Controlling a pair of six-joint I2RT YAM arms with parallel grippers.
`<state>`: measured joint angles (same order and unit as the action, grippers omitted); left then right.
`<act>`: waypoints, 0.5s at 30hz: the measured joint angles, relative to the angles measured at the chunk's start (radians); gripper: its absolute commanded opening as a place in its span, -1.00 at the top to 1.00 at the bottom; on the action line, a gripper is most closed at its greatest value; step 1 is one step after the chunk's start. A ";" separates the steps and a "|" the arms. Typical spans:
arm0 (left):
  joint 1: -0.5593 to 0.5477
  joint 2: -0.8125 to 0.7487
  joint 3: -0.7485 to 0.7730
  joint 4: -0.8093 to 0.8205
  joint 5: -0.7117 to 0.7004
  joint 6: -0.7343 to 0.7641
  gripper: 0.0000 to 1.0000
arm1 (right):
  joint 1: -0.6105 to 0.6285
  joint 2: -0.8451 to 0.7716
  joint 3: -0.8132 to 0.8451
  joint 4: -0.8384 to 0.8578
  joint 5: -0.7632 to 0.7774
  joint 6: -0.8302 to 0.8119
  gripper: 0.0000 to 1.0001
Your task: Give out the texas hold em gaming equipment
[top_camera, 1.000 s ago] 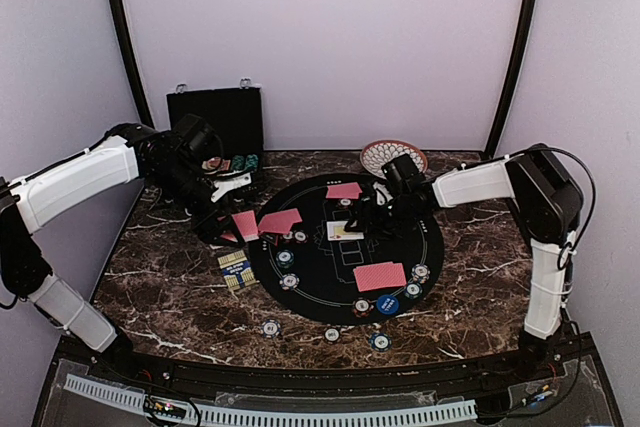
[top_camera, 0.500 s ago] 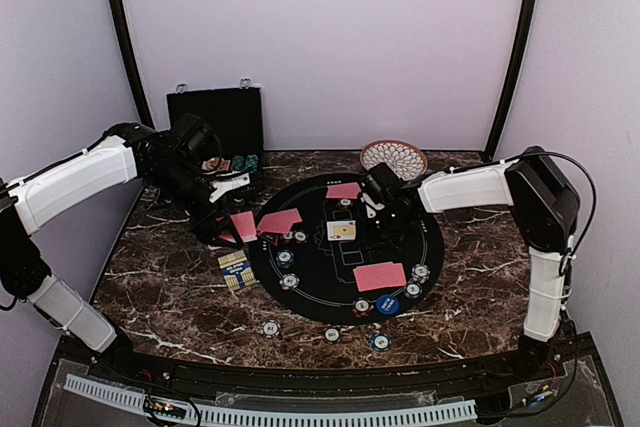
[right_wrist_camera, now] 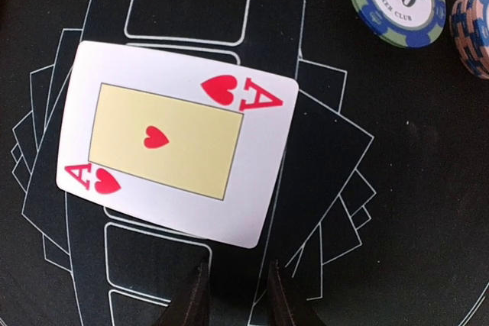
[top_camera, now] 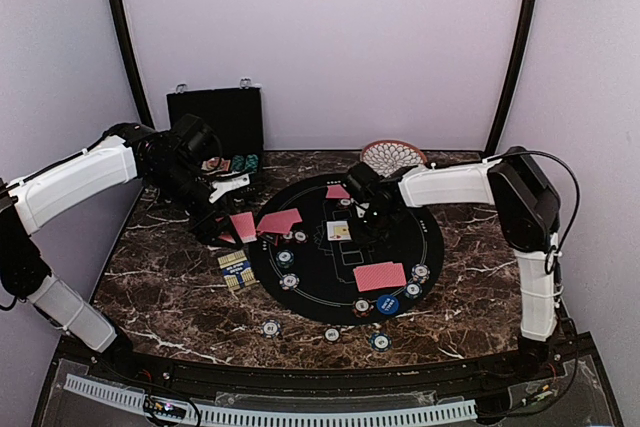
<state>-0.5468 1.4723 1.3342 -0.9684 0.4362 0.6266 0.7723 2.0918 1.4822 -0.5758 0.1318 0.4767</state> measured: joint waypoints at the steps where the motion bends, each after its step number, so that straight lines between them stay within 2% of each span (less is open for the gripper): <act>1: 0.000 0.000 0.000 0.000 0.000 0.001 1.00 | 0.001 0.008 0.014 -0.013 0.003 0.001 0.53; 15: 0.000 0.000 0.000 0.000 -0.003 0.007 1.00 | 0.001 0.107 0.173 -0.050 0.000 0.029 0.56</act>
<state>-0.5468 1.4719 1.3342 -0.9688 0.4328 0.6334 0.7734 2.1990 1.6554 -0.6258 0.1314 0.5053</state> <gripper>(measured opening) 0.687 0.224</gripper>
